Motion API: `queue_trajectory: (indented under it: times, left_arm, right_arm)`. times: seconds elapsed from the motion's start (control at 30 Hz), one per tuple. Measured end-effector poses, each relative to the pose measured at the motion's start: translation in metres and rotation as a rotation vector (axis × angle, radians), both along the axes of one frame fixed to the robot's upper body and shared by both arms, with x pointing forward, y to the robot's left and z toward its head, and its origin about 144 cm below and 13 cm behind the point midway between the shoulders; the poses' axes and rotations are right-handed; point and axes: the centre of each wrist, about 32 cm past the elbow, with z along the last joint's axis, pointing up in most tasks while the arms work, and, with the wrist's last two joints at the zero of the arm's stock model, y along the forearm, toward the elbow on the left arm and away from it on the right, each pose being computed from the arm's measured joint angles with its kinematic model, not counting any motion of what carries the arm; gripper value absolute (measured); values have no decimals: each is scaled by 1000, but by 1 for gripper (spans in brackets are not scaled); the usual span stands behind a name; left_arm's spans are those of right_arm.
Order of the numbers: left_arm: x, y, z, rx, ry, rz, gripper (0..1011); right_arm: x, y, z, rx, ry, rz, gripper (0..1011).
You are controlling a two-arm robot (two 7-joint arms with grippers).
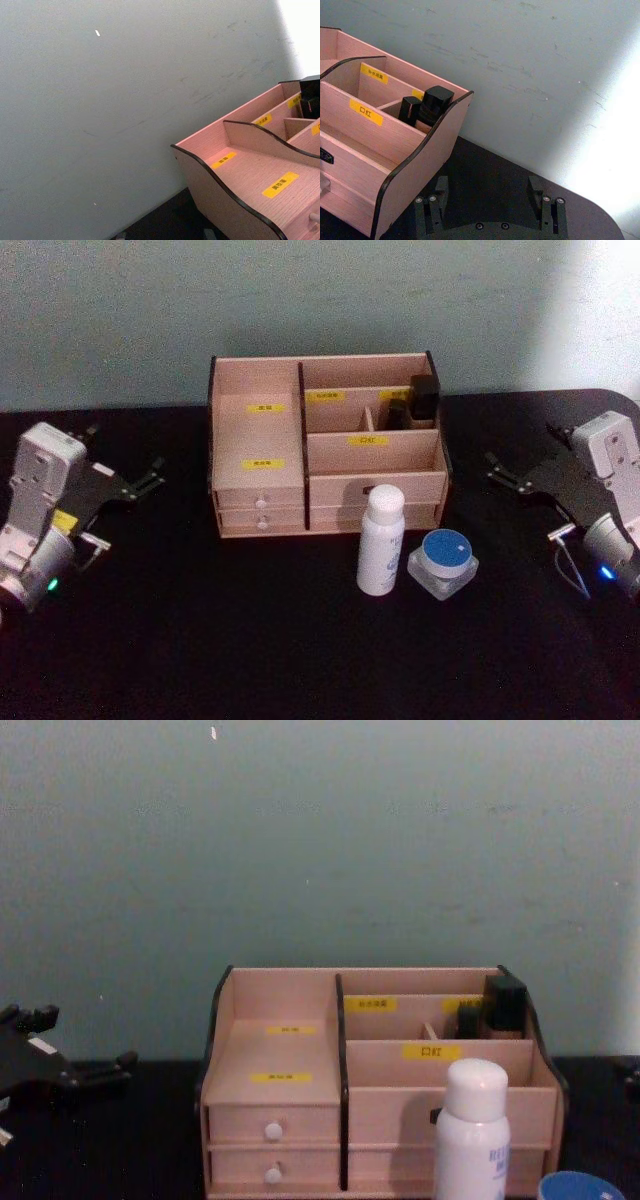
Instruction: Pick up the facial cleanser and watermelon frost from the table and place them into the tiered storage box.
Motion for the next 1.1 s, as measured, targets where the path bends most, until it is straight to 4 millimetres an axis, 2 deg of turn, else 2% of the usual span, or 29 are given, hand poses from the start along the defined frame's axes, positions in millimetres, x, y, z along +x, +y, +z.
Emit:
queue_trajectory:
  times: [1.1]
  left_arm:
    - [0,0,0,0,0,0,1001]
  right_arm:
    - [0,0,0,0,0,0,1002]
